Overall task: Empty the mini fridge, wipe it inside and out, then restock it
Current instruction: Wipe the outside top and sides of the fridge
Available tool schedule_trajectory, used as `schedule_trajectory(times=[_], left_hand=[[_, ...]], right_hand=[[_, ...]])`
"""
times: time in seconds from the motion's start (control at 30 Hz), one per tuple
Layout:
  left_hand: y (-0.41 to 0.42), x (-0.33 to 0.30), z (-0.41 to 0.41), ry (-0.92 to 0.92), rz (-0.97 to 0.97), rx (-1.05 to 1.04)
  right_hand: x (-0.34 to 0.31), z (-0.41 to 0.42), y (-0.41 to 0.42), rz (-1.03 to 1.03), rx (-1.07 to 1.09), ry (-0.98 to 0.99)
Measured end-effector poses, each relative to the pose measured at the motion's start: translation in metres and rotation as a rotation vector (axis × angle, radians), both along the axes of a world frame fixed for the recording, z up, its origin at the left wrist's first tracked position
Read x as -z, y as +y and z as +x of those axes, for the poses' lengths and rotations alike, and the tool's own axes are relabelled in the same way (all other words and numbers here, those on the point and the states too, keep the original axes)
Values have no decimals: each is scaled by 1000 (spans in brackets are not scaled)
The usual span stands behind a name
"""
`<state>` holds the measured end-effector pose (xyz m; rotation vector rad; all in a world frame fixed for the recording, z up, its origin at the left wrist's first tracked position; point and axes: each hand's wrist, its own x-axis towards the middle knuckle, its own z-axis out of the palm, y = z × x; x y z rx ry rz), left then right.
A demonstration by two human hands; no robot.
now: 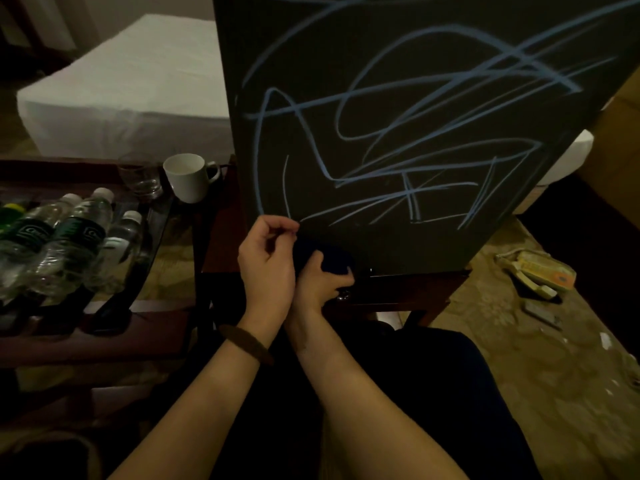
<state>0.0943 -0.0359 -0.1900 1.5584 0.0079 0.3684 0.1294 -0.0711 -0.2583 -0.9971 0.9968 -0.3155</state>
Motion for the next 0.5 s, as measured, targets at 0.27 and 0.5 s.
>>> schedule_trajectory(times=[0.27, 0.5], left_hand=[[11, 4, 1, 27, 11, -25], [15, 10, 8, 75, -19, -47]], right_hand=[[-17, -22, -40, -999, -122, -66], [42, -25, -109, -2246, -693, -204]])
